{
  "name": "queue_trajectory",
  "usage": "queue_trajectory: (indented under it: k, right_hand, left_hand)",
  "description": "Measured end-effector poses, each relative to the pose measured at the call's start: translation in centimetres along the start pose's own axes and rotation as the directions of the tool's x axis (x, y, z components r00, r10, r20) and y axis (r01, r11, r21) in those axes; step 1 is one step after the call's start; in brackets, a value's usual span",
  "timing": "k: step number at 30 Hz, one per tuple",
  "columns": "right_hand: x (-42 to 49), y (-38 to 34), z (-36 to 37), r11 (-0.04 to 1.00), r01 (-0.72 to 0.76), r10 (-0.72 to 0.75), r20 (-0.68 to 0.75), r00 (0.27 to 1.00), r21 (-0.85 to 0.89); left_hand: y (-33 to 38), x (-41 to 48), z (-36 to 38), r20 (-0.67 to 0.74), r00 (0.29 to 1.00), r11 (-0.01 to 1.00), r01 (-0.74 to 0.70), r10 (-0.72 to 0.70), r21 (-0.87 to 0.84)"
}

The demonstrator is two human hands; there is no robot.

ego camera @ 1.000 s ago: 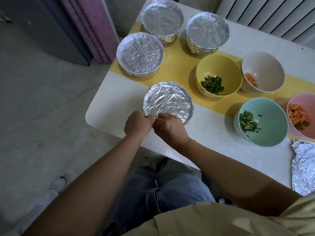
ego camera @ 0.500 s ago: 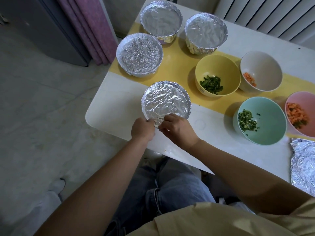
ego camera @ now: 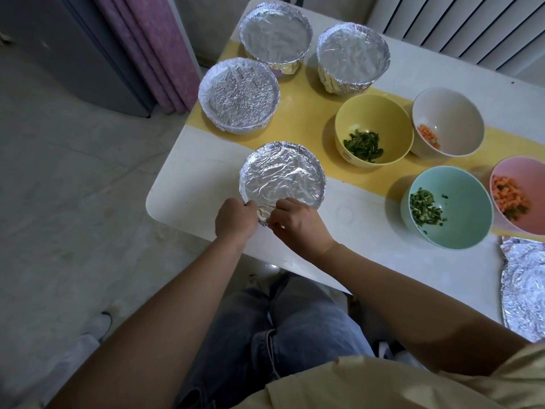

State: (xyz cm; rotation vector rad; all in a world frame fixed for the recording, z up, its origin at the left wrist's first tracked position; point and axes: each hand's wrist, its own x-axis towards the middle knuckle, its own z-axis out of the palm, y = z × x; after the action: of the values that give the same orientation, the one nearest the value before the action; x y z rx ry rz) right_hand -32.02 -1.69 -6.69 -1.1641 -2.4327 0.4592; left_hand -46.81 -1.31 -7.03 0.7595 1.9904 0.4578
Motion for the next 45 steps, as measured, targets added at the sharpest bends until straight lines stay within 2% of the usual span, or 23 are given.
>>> queue_trajectory:
  k: [3, 7, 10, 14, 18, 24, 28, 32, 37, 42, 45]
  right_hand:
    - [-0.1, 0.0, 0.0, 1.0, -0.006, 0.005, -0.005, 1.0, -0.005]
    - [-0.2, -0.1, 0.2, 0.999, -0.02, 0.019, -0.031, 0.999, -0.027]
    - [-0.1, -0.6, 0.4, 0.998, -0.058, 0.057, -0.047, 0.997, -0.023]
    - [0.2, -0.6, 0.6, 0.999, -0.05, 0.05, -0.001, 0.999, 0.01]
    - [-0.3, 0.5, -0.7, 0.999, 0.012, -0.009, 0.053, 0.999, -0.051]
    - [-0.3, 0.4, -0.4, 0.994, 0.034, -0.034, 0.003, 0.999, -0.101]
    - [-0.1, -0.2, -0.4, 0.991, 0.049, -0.05, -0.005, 0.999, -0.128]
    - [-0.1, -0.2, -0.2, 0.992, 0.031, -0.034, -0.023, 0.999, -0.123]
    - [0.0, -0.2, 0.3, 0.994, 0.042, -0.044, -0.022, 0.999, -0.098]
    - [0.1, 0.0, 0.6, 0.997, 0.005, -0.011, -0.077, 0.997, -0.072]
    - [0.4, -0.1, 0.9, 0.999, -0.005, -0.001, -0.108, 0.994, -0.052]
  left_hand:
    - [1.1, -1.6, -0.5, 0.059, 0.996, 0.996, 0.069, -0.066, -0.064]
    - [1.6, -2.4, -0.4, 0.228, 0.962, 0.955, 0.201, -0.15, -0.218]
    - [1.5, -2.6, -0.1, 0.254, 0.954, 0.936, 0.23, -0.161, -0.267]
    - [1.4, -2.0, 0.0, 0.221, 0.967, 0.956, 0.181, -0.13, -0.232]
    - [1.4, -1.2, -0.4, 0.208, 0.973, 0.973, 0.14, -0.101, -0.182]
    - [1.5, -2.3, -0.3, 0.23, 0.967, 0.956, 0.17, -0.115, -0.238]
    - [1.4, -2.5, 0.3, 0.227, 0.968, 0.963, 0.158, -0.108, -0.216]
    - [2.0, -2.8, 0.2, 0.28, 0.945, 0.96, 0.222, -0.168, -0.174]
    - [1.9, -2.6, 0.2, 0.239, 0.96, 0.974, 0.183, -0.148, -0.132]
    - [2.5, -2.5, -0.5, 0.34, 0.92, 0.956, 0.255, -0.195, -0.142]
    - [3.0, -2.2, -0.9, 0.334, 0.923, 0.955, 0.255, -0.194, -0.15]
